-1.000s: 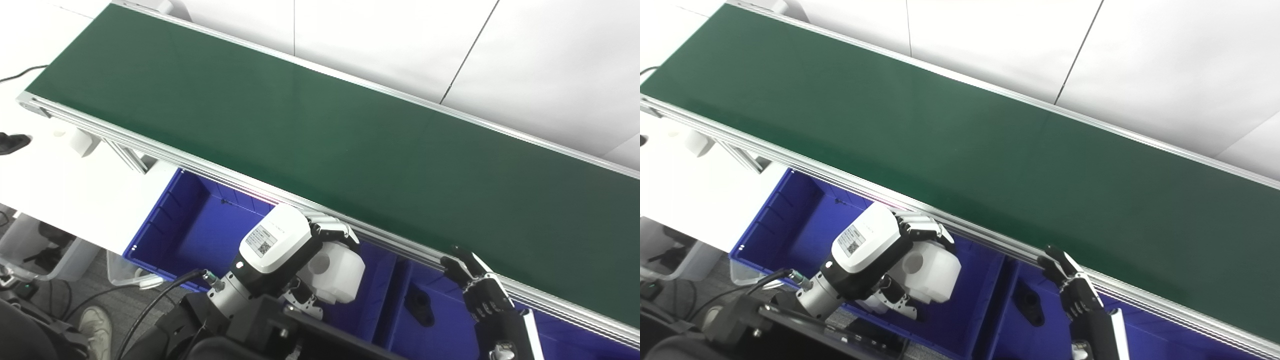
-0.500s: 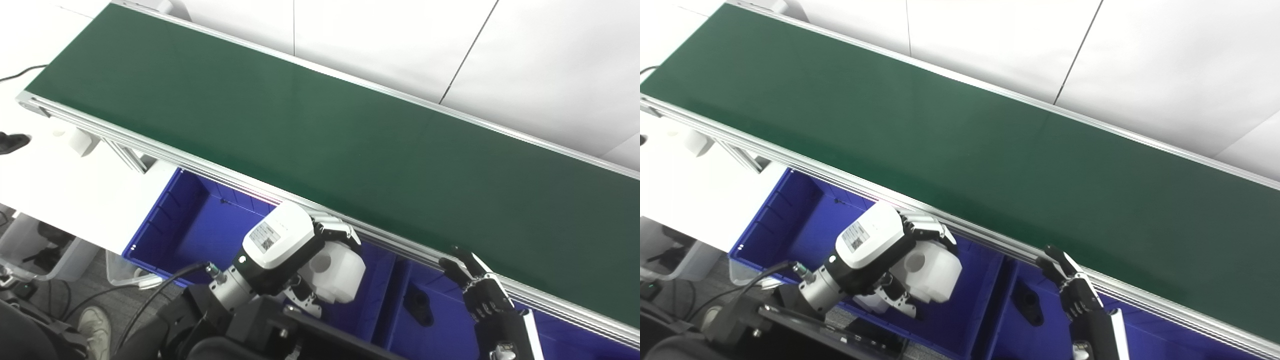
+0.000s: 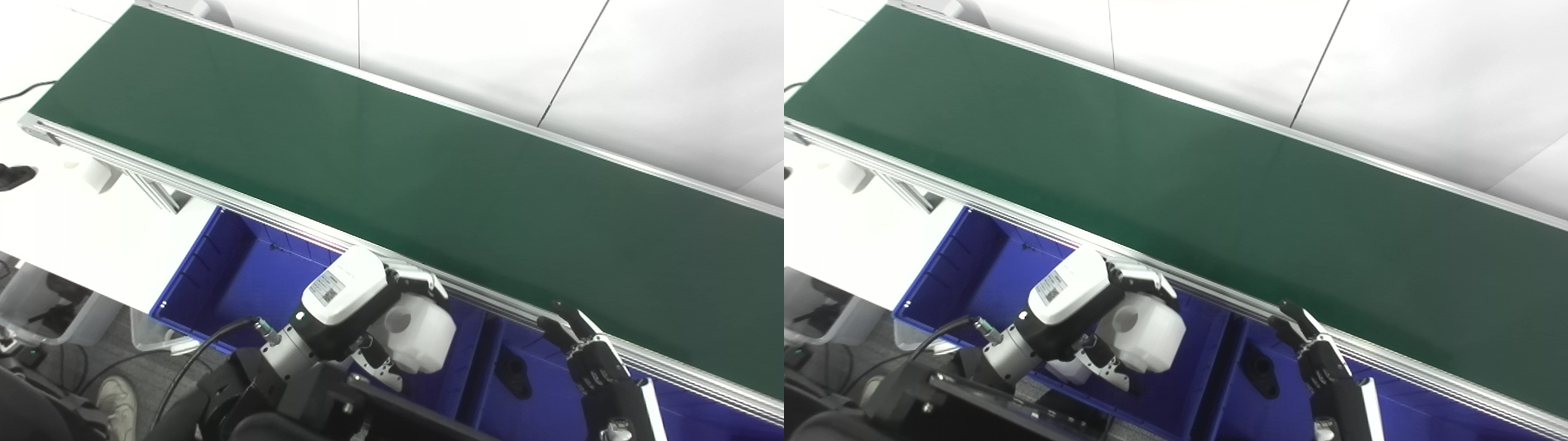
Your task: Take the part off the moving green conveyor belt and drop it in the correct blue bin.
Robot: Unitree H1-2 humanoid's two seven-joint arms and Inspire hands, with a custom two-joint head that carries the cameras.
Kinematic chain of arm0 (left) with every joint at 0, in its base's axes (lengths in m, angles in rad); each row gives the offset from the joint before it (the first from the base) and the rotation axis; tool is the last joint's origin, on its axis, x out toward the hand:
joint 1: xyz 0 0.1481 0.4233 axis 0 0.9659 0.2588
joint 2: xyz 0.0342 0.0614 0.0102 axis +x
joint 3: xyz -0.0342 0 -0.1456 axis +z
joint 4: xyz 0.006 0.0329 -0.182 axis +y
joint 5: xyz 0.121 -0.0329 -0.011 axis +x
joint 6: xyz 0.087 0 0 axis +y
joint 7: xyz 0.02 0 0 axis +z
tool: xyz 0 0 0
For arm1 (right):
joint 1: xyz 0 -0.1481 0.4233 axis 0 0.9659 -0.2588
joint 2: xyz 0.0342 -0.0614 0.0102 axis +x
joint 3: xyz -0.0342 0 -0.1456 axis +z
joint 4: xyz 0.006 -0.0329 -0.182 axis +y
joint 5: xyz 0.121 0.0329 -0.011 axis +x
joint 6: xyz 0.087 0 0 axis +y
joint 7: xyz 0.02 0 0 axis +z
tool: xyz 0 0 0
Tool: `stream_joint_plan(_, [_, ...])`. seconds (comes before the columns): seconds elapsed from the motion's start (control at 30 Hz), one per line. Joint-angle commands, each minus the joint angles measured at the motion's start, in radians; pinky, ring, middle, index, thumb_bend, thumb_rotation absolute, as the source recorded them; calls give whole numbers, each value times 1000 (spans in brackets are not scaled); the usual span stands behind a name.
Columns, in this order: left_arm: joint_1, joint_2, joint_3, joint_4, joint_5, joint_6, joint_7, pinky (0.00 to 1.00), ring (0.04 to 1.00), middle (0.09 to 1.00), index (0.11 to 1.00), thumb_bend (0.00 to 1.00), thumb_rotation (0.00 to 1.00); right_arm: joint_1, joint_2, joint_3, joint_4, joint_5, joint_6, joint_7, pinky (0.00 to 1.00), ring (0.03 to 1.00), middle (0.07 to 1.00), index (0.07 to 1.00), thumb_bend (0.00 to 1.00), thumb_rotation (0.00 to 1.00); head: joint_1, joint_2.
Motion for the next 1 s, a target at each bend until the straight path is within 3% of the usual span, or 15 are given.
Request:
stream_joint_plan(0.0, [13, -17, 7, -35, -68, 13, 7, 516, 526, 563, 788, 683, 126, 2, -5, -1, -22, 17, 5, 18, 850, 821, 891, 837, 1000, 959, -1, 0])
stream_joint_plan(0.07, [15, -23, 10, -35, -89, 17, 5, 467, 492, 506, 808, 573, 26, 3, -6, -1, -23, 18, 7, 19, 853, 822, 891, 838, 1000, 957, -1, 1])
stream_joint_plan(0.1, [16, -23, 9, -34, -93, 17, 5, 514, 549, 671, 917, 722, 10, 3, -7, -1, -24, 19, 7, 19, 854, 821, 892, 839, 1000, 955, -1, 1])
stream_joint_plan(0.17, [17, -21, 7, -34, -95, 18, 2, 536, 638, 844, 985, 861, 1, 3, -8, -1, -25, 20, 7, 19, 849, 819, 891, 839, 1000, 954, -2, 1])
stream_joint_plan(0.2, [15, -17, 8, -35, -88, 14, 3, 538, 650, 862, 988, 874, 1, 4, -8, -1, -27, 20, 8, 19, 848, 818, 890, 839, 1000, 954, -2, 1])
stream_joint_plan(0.23, [15, -14, 8, -36, -82, 10, 5, 602, 778, 944, 972, 932, 42, 4, -9, -1, -28, 21, 9, 18, 851, 818, 890, 838, 1000, 953, -2, 1])
stream_joint_plan(0.27, [14, -13, 9, -37, -78, 7, 8, 625, 821, 972, 966, 952, 56, 5, -9, -1, -29, 23, 11, 18, 852, 818, 890, 838, 1000, 953, -1, 2])
stream_joint_plan(0.4, [14, -16, 14, -40, -36, -13, 35, 921, 958, 961, 709, 990, 168, 6, -12, -1, -33, 25, 13, 18, 856, 817, 888, 835, 1000, 952, -1, 3])
stream_joint_plan(0.43, [14, -15, 14, -39, -14, -21, 43, 968, 951, 926, 699, 984, 203, 5, -13, -1, -34, 25, 14, 18, 857, 818, 888, 835, 1000, 952, -2, 4])
stream_joint_plan(0.5, [13, -10, 13, -38, 10, -34, 53, 994, 886, 805, 863, 979, 270, 5, -15, -1, -35, 23, 16, 19, 864, 822, 887, 835, 1000, 955, -4, 5])
stream_joint_plan(0.53, [13, -9, 12, -39, 14, -40, 56, 998, 868, 779, 944, 990, 308, 5, -15, -1, -35, 24, 17, 19, 866, 822, 886, 836, 1000, 954, -4, 5])
stream_joint_plan(0.63, [17, -5, 8, -42, -45, -69, 62, 991, 824, 835, 991, 1000, 377, 5, -16, -1, -36, 30, 18, 19, 866, 822, 885, 839, 1000, 951, 1, 5])
stream_joint_plan(0.73, [12, 9, 8, -42, -98, -115, 61, 884, 904, 968, 1000, 1000, 476, 5, -16, -1, -35, 25, 16, 18, 846, 814, 885, 839, 1000, 953, 0, 6])
stream_joint_plan(0.8, [11, 18, 5, -45, -153, -118, 40, 854, 937, 990, 1000, 1000, 492, 4, -16, 0, -34, 21, 14, 18, 851, 816, 883, 839, 1000, 956, -1, 6])
stream_joint_plan(0.97, [22, 51, -12, -74, -342, -42, -49, 764, 993, 1000, 1000, 1000, 502, 3, -15, 0, -32, 28, 15, 18, 851, 816, 885, 838, 1000, 954, -2, 5])
